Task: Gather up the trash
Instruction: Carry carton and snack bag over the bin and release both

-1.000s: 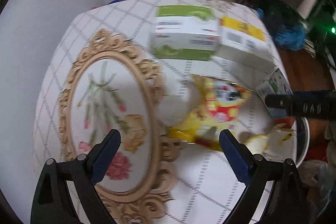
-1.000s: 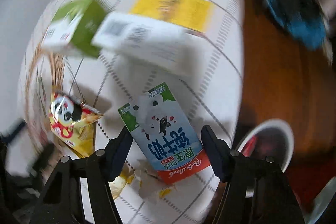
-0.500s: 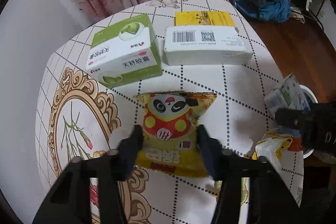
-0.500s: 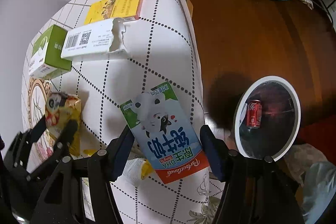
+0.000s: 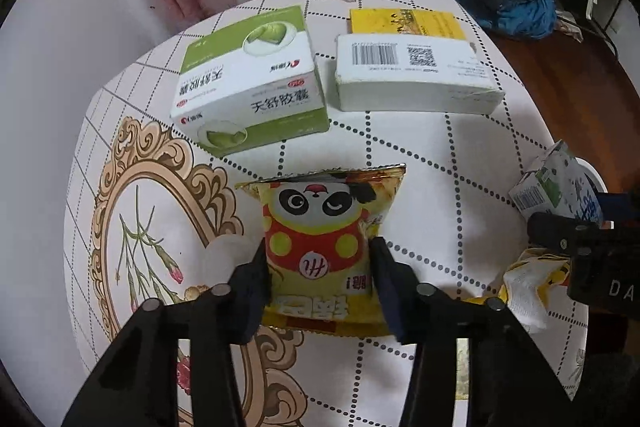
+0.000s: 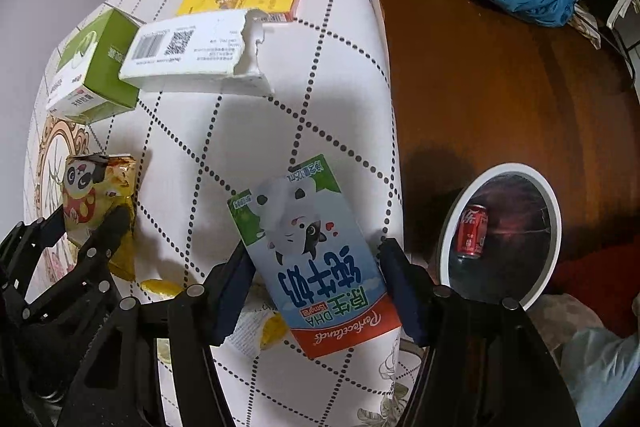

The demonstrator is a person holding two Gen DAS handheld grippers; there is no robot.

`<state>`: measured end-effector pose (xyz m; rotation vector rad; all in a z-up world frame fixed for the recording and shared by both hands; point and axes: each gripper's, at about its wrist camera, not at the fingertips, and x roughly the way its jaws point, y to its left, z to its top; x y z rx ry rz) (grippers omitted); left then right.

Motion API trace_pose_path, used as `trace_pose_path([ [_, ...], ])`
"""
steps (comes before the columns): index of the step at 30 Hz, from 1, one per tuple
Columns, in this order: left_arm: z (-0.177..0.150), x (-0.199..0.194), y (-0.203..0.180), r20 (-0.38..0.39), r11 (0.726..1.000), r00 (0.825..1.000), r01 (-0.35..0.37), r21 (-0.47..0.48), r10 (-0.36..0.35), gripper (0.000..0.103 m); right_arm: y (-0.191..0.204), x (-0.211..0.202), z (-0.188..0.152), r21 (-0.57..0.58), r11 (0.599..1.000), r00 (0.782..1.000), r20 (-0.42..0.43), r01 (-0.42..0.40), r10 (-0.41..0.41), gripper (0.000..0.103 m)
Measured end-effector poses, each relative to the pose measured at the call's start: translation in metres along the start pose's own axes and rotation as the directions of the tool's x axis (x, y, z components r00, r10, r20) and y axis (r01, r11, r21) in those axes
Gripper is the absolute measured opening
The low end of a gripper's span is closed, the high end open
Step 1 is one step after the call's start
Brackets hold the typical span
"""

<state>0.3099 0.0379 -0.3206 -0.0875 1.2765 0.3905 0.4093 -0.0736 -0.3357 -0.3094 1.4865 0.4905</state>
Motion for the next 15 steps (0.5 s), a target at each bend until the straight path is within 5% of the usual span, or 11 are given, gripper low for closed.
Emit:
trace_pose_path([
  [8, -0.003, -0.034, 0.009, 0.077, 0.999, 0.997, -0.018, -0.037, 0.021, 0.035, -0.001, -0.028, -0.014, 0.024, 0.999, 0.995, 0.097, -0.034, 0.032, 0.063],
  [15, 0.001, -0.094, 0.007, 0.193, 0.996, 0.98, -0.024, -0.082, 0.04, 0.035, -0.014, -0.077, -0.032, 0.055, 0.995, 0.97, 0.234, -0.088, 0.073, 0.062],
])
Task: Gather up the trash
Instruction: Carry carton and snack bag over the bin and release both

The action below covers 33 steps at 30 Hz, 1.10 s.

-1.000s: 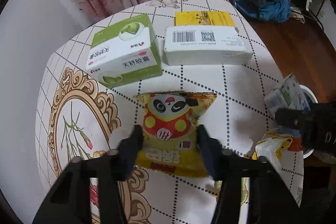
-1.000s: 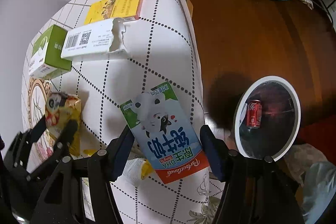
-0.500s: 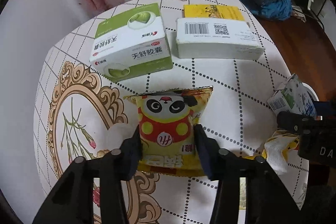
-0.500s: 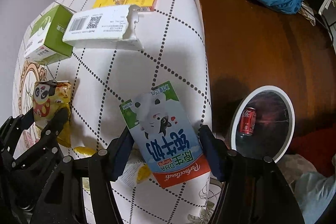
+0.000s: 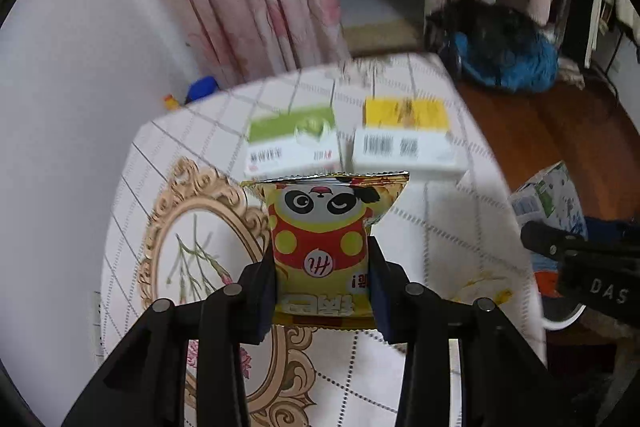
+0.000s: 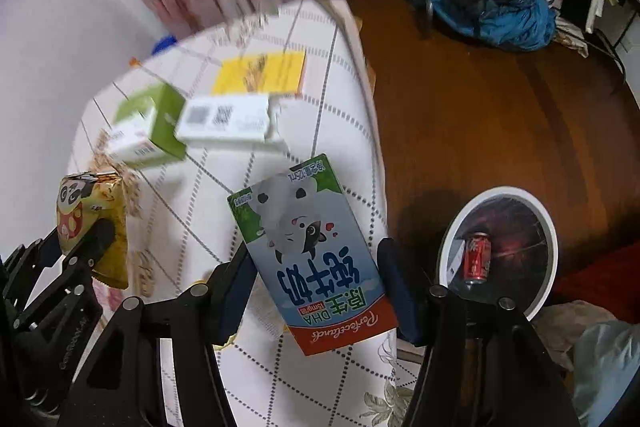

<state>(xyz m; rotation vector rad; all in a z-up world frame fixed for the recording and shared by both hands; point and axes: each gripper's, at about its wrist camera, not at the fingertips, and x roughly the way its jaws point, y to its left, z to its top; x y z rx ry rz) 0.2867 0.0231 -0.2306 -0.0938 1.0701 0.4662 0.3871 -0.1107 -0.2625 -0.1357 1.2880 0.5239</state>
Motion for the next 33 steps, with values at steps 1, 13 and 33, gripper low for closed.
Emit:
trace_pose_path([
  [1, 0.003, -0.01, -0.003, 0.019, 1.0, 1.0, 0.004, -0.002, -0.004, 0.035, -0.003, -0.009, 0.0, 0.009, 1.0, 1.0, 0.019, -0.006, 0.006, 0.062],
  [13, 0.029, -0.068, -0.115, 0.109, 0.982, 0.979, 0.164, 0.089, -0.173, 0.035, -0.145, -0.102, -0.031, 0.239, 0.971, 0.984, 0.179, -0.019, -0.025, 0.062],
  [33, -0.008, 0.054, -0.332, -0.28, 0.897, 0.898, 0.399, 0.19, -0.34, 0.035, -0.375, 0.026, -0.101, 0.597, 0.8, 0.997, -0.068, 0.064, -0.029, 0.061],
])
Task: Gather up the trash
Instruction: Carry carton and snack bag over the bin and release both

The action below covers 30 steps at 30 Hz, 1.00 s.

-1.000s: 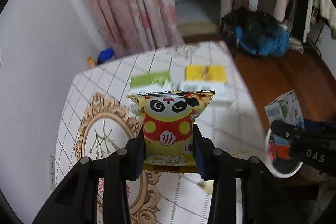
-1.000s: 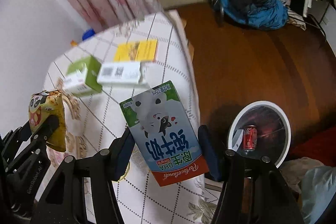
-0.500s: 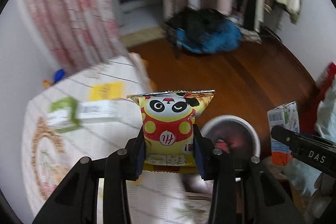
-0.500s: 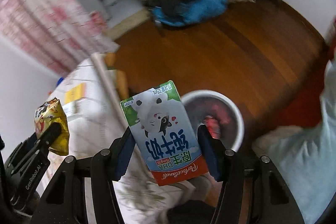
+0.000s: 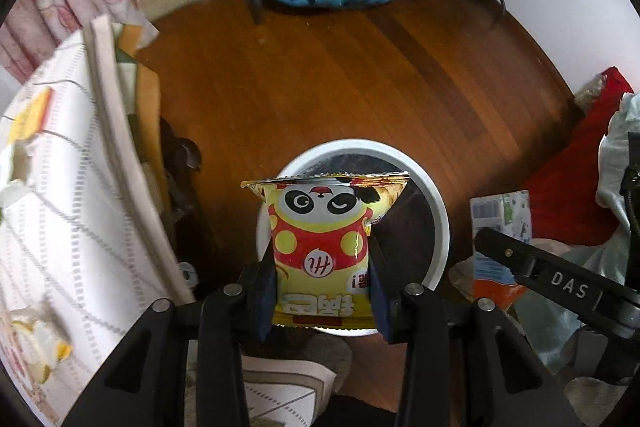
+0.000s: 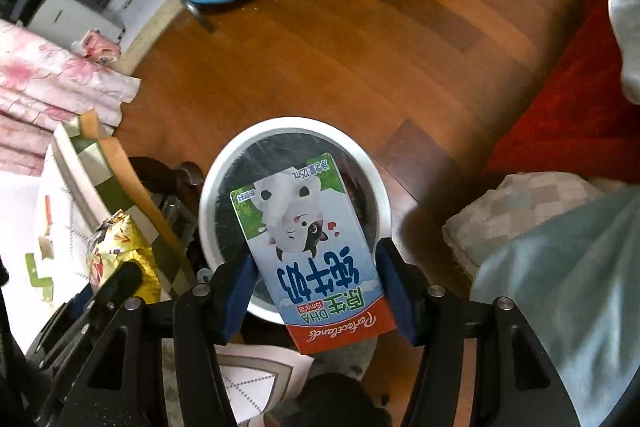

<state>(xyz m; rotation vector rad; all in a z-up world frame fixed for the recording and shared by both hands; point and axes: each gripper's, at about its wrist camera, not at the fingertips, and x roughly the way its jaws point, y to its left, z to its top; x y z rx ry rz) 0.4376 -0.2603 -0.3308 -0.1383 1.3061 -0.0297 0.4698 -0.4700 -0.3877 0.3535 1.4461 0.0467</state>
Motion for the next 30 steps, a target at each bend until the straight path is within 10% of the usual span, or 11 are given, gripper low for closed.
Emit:
trace_pose_path([
  [13, 0.006, 0.013, -0.003, -0.053, 0.999, 0.997, 0.053, -0.002, -0.053, 0.039, -0.004, 0.043, 0.011, 0.025, 1.0, 0.998, -0.062, -0.009, 0.01, 0.062],
  [17, 0.006, 0.007, -0.004, -0.03, 0.999, 0.999, 0.034, 0.0, -0.034, 0.071, -0.002, 0.039, 0.011, 0.019, 1.0, 0.998, -0.069, 0.003, -0.002, 0.066],
  [21, 0.005, -0.005, -0.001, -0.011, 1.0, 1.0, 0.003, 0.012, -0.003, 0.09, 0.0, 0.026, 0.007, -0.005, 0.999, 0.998, -0.048, 0.041, -0.041, 0.091],
  [30, -0.001, -0.032, 0.004, 0.037, 0.998, 0.998, -0.06, 0.032, 0.059, 0.096, 0.011, -0.01, -0.01, -0.076, 0.99, 0.993, -0.003, 0.119, -0.12, 0.1],
])
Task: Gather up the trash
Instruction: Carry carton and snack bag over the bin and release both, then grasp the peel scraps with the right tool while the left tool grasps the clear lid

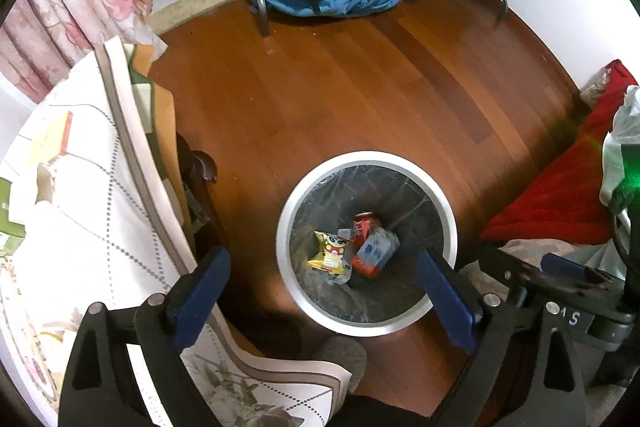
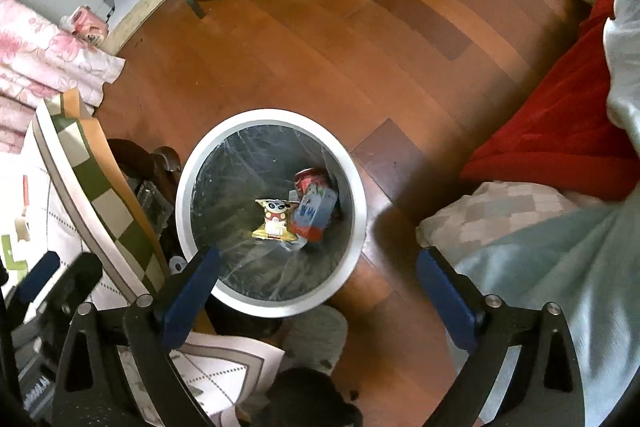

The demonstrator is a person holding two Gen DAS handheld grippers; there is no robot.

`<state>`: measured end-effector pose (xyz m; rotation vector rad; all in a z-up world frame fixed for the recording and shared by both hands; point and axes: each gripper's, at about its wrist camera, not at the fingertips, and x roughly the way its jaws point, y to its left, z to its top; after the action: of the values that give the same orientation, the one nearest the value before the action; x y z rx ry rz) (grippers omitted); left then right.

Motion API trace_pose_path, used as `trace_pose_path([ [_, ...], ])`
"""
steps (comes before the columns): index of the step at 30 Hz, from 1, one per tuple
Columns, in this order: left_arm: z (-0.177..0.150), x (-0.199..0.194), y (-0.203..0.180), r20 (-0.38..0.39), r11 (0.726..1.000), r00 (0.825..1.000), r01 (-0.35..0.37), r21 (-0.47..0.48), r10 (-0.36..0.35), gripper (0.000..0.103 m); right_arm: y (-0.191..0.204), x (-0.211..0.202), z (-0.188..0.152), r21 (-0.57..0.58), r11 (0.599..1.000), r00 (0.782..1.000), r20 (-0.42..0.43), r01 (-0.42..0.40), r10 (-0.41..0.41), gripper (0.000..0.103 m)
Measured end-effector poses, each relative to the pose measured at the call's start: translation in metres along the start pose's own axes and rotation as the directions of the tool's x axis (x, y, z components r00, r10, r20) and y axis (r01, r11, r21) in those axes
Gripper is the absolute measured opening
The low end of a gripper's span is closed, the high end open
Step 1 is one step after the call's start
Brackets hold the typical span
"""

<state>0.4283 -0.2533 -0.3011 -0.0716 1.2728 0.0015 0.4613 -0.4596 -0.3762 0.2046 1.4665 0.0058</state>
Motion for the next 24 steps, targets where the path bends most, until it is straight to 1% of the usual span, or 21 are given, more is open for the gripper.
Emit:
trace_pose_path([
  [10, -0.001, -0.033, 0.005, 0.049, 1.0, 0.999, -0.024, 0.007, 0.024, 0.096, 0.006, -0.044, -0.016, -0.026, 1.0, 0.999, 0.049, 0.014, -0.013, 0.1],
  [15, -0.002, -0.065, 0.009, 0.095, 1.0, 0.995, -0.026, 0.006, 0.025, 0.096, 0.01, -0.077, -0.024, -0.034, 0.999, 0.995, 0.095, 0.006, -0.002, 0.1],
  [17, -0.002, -0.079, 0.012, 0.115, 1.0, 0.993, -0.027, 0.005, 0.027, 0.096, 0.014, -0.096, -0.027, -0.037, 0.999, 0.992, 0.125, -0.008, 0.013, 0.1],
  [20, -0.003, -0.108, 0.024, 0.166, 0.999, 0.985, -0.04, -0.005, 0.04, 0.097, 0.025, -0.129, -0.03, -0.043, 0.998, 0.983, 0.179, -0.038, 0.045, 0.101],
  [21, -0.005, -0.122, 0.034, 0.19, 0.999, 0.981, -0.045, -0.018, 0.047, 0.097, 0.031, -0.143, -0.032, -0.052, 0.997, 0.977, 0.202, -0.053, 0.062, 0.101],
  [24, -0.011, -0.149, 0.064, 0.231, 0.996, 0.97, -0.061, -0.069, 0.075, 0.097, 0.055, -0.172, -0.038, -0.089, 0.991, 0.964, 0.24, -0.095, 0.114, 0.101],
])
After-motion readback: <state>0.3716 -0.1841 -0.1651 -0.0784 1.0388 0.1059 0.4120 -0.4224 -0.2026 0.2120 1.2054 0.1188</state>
